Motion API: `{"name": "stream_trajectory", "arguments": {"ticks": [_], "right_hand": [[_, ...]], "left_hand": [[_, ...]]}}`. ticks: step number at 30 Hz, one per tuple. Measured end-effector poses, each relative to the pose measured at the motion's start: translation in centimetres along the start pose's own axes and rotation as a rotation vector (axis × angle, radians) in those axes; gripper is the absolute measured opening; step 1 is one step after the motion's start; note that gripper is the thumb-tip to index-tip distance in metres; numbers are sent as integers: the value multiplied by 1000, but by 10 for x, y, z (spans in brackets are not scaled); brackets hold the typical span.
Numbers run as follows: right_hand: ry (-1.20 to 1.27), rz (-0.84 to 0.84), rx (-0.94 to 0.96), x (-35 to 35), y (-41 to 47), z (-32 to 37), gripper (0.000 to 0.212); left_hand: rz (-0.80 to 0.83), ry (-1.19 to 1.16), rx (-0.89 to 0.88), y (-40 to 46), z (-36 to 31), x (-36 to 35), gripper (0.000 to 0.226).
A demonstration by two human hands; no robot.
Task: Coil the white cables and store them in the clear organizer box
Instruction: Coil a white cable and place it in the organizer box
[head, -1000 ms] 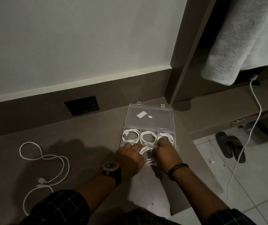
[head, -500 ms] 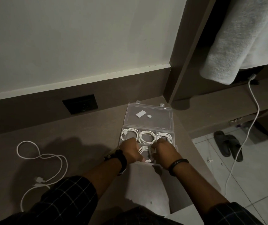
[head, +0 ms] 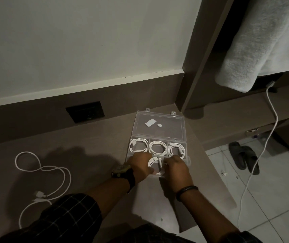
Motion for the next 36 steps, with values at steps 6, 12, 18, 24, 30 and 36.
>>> {"name": "stream_trajectory", "arguments": {"ticks": [6,12,18,24,30,36], "right_hand": [[-53,82,18,-11,2,1,10],[26,177,20,-18,8,-1,20],[199,174,50,-15,4,-4,22],[348,32,-169,-9,6,-18,52],[346,-22,-232,-3,10,-17,18],[82,81,-43,-11,11,-4,18]], "left_hand": [[164,53,-22,0,5,-7,41],[184,247,46,10,-6,-4,33],[139,384,24,13,-7,-11,33],[189,420,-42,7,-8,-14,38],[218,427,-51,3,-5,-12,41],[229,406,-59,6,-1,-14,41]]}}
Point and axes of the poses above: each hand's wrist, its own y-axis towards the middle knuckle, its own x-axis out of the back of the hand, z = x × y, the point moved 10 cm from there along y, towards the middle knuckle, and after that the axes turned 5 degrees about -y, right-handed, at the moved point
